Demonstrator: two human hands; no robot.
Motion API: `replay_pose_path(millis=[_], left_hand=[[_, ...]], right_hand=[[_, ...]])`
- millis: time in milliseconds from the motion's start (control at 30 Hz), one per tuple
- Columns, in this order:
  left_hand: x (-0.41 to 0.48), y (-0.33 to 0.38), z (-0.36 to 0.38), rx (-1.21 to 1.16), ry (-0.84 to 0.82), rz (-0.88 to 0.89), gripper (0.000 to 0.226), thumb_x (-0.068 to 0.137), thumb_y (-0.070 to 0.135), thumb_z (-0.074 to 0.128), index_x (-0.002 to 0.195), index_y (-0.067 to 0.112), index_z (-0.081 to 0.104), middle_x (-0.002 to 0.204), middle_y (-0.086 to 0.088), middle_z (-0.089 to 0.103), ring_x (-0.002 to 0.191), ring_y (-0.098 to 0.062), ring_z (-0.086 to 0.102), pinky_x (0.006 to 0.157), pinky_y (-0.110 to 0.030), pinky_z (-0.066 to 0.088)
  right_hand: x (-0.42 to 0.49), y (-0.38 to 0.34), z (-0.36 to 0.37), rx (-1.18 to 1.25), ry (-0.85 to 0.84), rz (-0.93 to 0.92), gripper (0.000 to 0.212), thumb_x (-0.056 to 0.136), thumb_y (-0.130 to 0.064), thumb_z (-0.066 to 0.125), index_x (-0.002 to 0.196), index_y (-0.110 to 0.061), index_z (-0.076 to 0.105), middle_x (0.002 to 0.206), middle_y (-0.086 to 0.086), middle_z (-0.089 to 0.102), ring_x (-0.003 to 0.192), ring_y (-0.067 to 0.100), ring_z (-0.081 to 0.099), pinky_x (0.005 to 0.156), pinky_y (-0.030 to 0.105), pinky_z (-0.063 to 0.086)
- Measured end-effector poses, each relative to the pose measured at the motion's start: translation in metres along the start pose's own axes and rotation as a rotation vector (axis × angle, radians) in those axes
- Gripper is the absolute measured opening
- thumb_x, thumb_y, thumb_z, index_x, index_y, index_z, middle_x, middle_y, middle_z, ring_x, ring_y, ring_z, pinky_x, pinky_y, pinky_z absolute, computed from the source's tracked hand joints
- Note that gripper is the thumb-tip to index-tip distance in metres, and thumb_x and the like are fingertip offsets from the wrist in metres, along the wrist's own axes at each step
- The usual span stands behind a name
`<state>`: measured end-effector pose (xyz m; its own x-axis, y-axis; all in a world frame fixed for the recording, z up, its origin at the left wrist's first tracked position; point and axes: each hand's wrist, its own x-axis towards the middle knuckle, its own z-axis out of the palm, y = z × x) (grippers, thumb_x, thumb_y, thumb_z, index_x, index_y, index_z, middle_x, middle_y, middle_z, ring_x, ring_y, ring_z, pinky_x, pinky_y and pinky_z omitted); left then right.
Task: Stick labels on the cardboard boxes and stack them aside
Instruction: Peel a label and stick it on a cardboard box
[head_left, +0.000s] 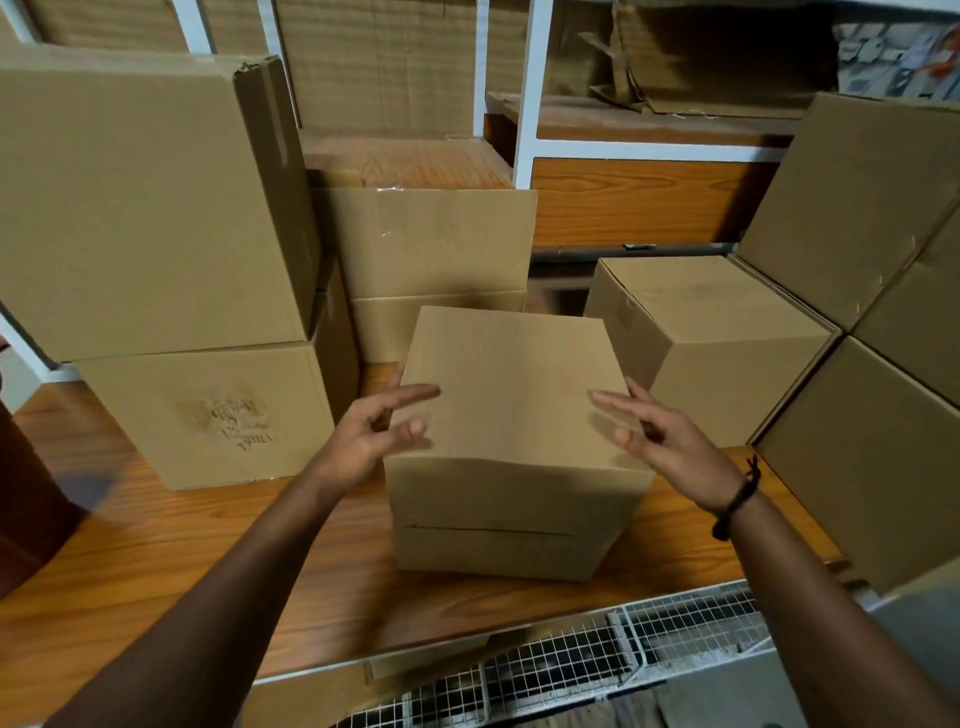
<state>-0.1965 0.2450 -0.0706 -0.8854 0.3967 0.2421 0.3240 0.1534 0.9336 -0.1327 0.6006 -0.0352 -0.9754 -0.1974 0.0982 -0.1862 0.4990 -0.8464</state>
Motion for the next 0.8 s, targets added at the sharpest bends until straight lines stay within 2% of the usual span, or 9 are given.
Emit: replay_pose_path(millis=[100, 167, 333, 433, 500, 567, 600, 700, 800], left_hand=[[0.006, 0.000, 0.001, -0.012, 0.016, -0.052, 0.058, 0.070, 0.069, 0.071, 0.119, 0.040, 0.068, 0.150, -0.001, 0.046, 0.148, -0.023, 0.025, 0.115, -0.055, 0.030], [0.011, 0.003, -0.001, -0.008, 0.005, -0.061, 0.056, 0.069, 0.068, 0.073, 0.118, 0.041, 0.068, 0.149, -0.001, 0.048, 0.147, -0.024, 0.027, 0.117, -0.057, 0.027], [0.011, 0.006, 0.005, -0.032, 0.167, -0.043, 0.052, 0.074, 0.061, 0.074, 0.123, 0.043, 0.063, 0.146, 0.005, 0.048, 0.141, -0.016, 0.039, 0.110, -0.045, 0.042], [-0.009, -0.005, 0.009, 0.098, 0.316, 0.092, 0.062, 0.074, 0.080, 0.057, 0.132, 0.062, 0.045, 0.153, 0.017, 0.032, 0.145, -0.011, 0.031, 0.110, -0.022, 0.036], [-0.028, -0.018, 0.014, 0.300, 0.320, 0.208, 0.079, 0.075, 0.083, 0.049, 0.146, 0.058, 0.024, 0.164, 0.003, 0.007, 0.148, -0.008, 0.020, 0.108, -0.016, 0.031], [-0.045, -0.038, 0.018, 0.511, 0.262, 0.305, 0.091, 0.077, 0.082, 0.049, 0.153, 0.050, 0.010, 0.163, -0.015, -0.012, 0.149, -0.015, 0.016, 0.109, -0.027, 0.032], [-0.051, -0.046, 0.020, 0.584, 0.220, 0.326, 0.093, 0.078, 0.079, 0.052, 0.153, 0.049, 0.007, 0.162, -0.019, -0.016, 0.148, -0.025, 0.019, 0.107, -0.036, 0.035], [-0.053, -0.064, 0.020, 0.733, 0.123, 0.370, 0.090, 0.086, 0.058, 0.061, 0.154, 0.047, 0.004, 0.162, -0.021, -0.015, 0.140, -0.045, 0.029, 0.095, -0.047, 0.047], [-0.043, -0.065, 0.026, 0.794, 0.092, 0.351, 0.109, 0.081, 0.025, 0.078, 0.155, 0.045, 0.000, 0.155, -0.037, 0.012, 0.116, -0.051, 0.056, 0.077, -0.051, 0.060]], right_hand=[[0.002, 0.005, 0.008, -0.008, 0.038, -0.005, 0.062, 0.075, -0.067, 0.064, 0.131, -0.045, 0.050, 0.153, -0.008, 0.033, 0.145, -0.004, 0.002, 0.115, 0.032, 0.010], [0.010, 0.005, 0.009, -0.002, 0.080, 0.010, 0.053, 0.079, -0.052, 0.064, 0.130, -0.042, 0.053, 0.152, -0.006, 0.035, 0.145, -0.002, 0.005, 0.118, 0.035, 0.010], [0.020, 0.003, 0.016, 0.010, 0.264, 0.017, 0.038, 0.087, -0.054, 0.051, 0.125, -0.048, 0.052, 0.149, -0.009, 0.039, 0.144, 0.004, 0.016, 0.118, 0.046, 0.022], [0.004, 0.007, 0.027, -0.058, 0.499, -0.074, 0.070, 0.085, -0.071, 0.042, 0.146, -0.044, 0.023, 0.161, 0.002, 0.013, 0.138, 0.003, 0.025, 0.103, 0.023, 0.038], [-0.014, 0.019, 0.045, -0.193, 0.556, -0.219, 0.086, 0.077, -0.083, 0.036, 0.149, -0.046, 0.009, 0.160, 0.013, 0.005, 0.138, 0.000, 0.021, 0.089, 0.008, 0.039], [-0.028, 0.040, 0.063, -0.367, 0.502, -0.324, 0.087, 0.076, -0.083, 0.038, 0.149, -0.048, 0.008, 0.157, 0.025, 0.005, 0.138, 0.015, 0.023, 0.077, 0.020, 0.050], [-0.031, 0.054, 0.071, -0.420, 0.459, -0.344, 0.083, 0.078, -0.079, 0.043, 0.148, -0.050, 0.010, 0.156, 0.029, 0.006, 0.133, 0.028, 0.035, 0.068, 0.025, 0.054], [-0.031, 0.076, 0.084, -0.471, 0.394, -0.269, 0.078, 0.083, -0.065, 0.054, 0.145, -0.056, 0.008, 0.146, 0.038, 0.023, 0.097, 0.044, 0.062, 0.059, 0.027, 0.054], [-0.024, 0.073, 0.089, -0.423, 0.383, -0.219, 0.087, 0.080, -0.038, 0.067, 0.146, -0.052, 0.012, 0.130, 0.035, 0.041, 0.101, 0.045, 0.061, 0.074, 0.037, 0.055]])
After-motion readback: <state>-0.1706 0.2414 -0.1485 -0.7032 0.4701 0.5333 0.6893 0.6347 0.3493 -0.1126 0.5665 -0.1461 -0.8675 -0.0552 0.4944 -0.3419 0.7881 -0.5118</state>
